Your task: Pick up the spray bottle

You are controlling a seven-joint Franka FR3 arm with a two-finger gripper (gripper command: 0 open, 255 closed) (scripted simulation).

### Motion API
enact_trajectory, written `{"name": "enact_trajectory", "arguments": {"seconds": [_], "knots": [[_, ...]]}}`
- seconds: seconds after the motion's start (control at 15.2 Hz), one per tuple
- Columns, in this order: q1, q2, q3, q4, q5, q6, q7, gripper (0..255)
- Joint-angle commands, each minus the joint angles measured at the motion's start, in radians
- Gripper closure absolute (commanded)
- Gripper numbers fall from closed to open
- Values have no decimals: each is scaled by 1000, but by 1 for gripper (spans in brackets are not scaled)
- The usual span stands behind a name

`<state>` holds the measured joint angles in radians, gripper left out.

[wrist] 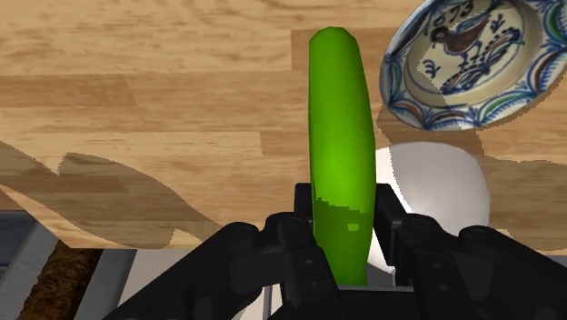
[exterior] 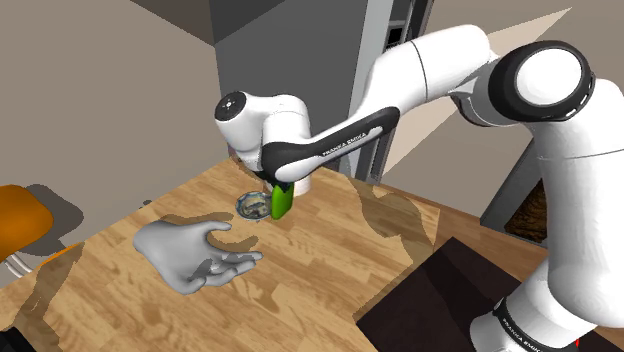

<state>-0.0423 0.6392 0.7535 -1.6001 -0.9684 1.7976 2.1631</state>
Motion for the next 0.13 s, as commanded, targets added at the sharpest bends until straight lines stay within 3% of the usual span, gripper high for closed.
{"name": "enact_trajectory", "arguments": {"seconds": [0.0, 0.07], "knots": [[-4, -11, 5, -1, 7, -6, -7, 255], [-4, -11, 5, -1, 7, -6, -7, 255]]}}
